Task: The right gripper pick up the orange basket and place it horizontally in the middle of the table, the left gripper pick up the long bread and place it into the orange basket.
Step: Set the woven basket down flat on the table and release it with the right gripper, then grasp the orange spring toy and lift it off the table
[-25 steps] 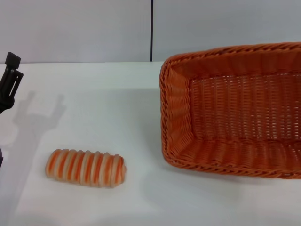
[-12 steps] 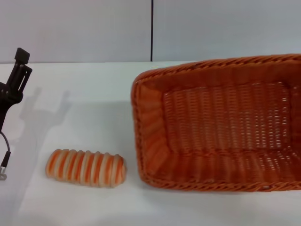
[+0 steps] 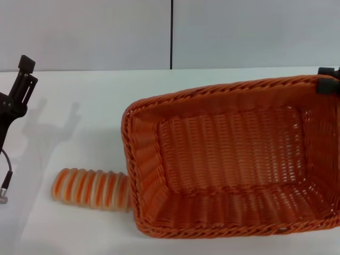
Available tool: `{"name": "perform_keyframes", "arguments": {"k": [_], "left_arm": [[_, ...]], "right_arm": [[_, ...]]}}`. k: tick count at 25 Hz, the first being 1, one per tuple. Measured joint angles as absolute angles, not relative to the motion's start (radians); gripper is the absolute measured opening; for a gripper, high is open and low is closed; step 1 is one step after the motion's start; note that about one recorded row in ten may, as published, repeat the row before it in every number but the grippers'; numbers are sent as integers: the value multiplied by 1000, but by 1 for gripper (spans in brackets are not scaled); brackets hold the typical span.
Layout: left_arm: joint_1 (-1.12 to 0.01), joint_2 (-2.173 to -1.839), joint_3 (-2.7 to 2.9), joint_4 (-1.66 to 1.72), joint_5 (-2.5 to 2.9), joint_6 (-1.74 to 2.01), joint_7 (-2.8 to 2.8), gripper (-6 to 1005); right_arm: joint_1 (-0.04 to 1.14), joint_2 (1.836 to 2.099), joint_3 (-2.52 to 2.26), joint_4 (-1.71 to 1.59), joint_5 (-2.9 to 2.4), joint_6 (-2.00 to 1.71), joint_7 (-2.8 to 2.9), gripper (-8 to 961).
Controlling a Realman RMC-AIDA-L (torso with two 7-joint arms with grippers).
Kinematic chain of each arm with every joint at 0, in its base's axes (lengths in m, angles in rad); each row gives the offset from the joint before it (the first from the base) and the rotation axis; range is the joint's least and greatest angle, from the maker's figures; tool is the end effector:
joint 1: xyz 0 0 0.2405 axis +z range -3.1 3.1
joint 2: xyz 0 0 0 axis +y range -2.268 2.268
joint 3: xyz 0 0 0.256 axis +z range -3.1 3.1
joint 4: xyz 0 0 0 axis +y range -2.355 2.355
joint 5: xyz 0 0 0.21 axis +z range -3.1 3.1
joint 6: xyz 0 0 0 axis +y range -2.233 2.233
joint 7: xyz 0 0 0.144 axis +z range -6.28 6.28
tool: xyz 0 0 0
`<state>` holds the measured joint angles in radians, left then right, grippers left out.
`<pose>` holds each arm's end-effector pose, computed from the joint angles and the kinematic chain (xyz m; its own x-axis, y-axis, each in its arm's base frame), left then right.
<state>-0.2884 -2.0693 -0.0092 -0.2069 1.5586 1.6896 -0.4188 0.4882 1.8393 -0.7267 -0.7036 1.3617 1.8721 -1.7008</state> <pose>-0.3173 0.2436 -0.0045 0.3770 -0.2355 0.8958 0.8546 -0.2844 -0.4344 0.2624 0.3182 0.1100 0.7952 -0.2208 -0.5648 -0.3288 -0.9395 -0.0957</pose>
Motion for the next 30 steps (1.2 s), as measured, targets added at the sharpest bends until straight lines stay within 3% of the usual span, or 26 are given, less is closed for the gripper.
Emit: {"name": "perform_keyframes", "arguments": {"k": [11, 19, 24, 30], "left_arm": [[-289, -2069, -9, -206, 1558, 1664, -419, 854], [-304, -2069, 4, -206, 1559, 1655, -419, 854], [-305, -2069, 5, -210, 1558, 1653, -419, 854], [-304, -2069, 5, -210, 1559, 1653, -419, 854]], "right_arm": [[510, 1860, -721, -599, 1291, 1739, -1770, 168], [538, 1861, -687, -579, 1292, 1621, -1813, 165], [548, 1863, -673, -586, 1296, 1593, -1827, 294], [541, 1881, -632, -587, 1297, 1554, -1831, 513]]}}
